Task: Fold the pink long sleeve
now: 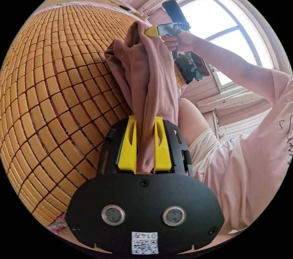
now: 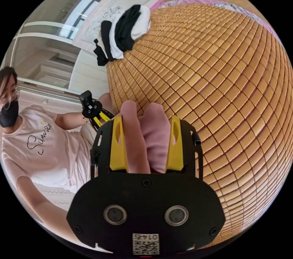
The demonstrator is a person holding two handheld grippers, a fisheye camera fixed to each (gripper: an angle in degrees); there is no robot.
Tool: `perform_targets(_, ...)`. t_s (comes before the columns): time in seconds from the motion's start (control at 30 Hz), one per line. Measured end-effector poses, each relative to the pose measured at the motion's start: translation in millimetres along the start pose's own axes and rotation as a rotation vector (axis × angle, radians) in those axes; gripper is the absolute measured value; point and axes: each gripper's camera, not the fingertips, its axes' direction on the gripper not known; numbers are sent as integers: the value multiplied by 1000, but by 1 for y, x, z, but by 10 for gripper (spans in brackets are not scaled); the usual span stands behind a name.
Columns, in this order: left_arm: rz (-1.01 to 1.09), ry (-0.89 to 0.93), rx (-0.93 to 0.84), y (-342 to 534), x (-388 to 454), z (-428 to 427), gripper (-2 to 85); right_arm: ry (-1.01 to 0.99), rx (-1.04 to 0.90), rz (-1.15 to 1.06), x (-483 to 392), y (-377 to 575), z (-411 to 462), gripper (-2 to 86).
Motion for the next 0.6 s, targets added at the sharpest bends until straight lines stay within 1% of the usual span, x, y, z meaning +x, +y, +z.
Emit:
perform_targets(0.07,-20,27,6,-3,-3,5,86,29,-130,0,5,-9,15,186)
perform_targets(0.1,-34,48,8,-6,-5,9,88,25,-152,-4,5,-10,18,177)
perform_targets(0.17,-61,76,10,-9,-9,14,91,-67,-227,11,9,-10,27,127)
perform_targets(0.23,-84,107,2,-14,-10,21,99,-83,-222,-13,4,-4,24,106)
perform_targets(0.3,-94,109,-3,-14,-8,24,104,-62,-181,-62,-7,8,15,91)
perform_targets(0.4,-89,50,-7,-7,0,29,130,-27,-31,-175,-39,44,-16,81)
perform_targets(0.47,-88,88,-2,-3,2,36,127,-8,101,-251,-73,85,-43,77)
perform_targets(0.6,-56,112,-18,-9,15,59,109,82,180,-340,-131,146,-68,74)
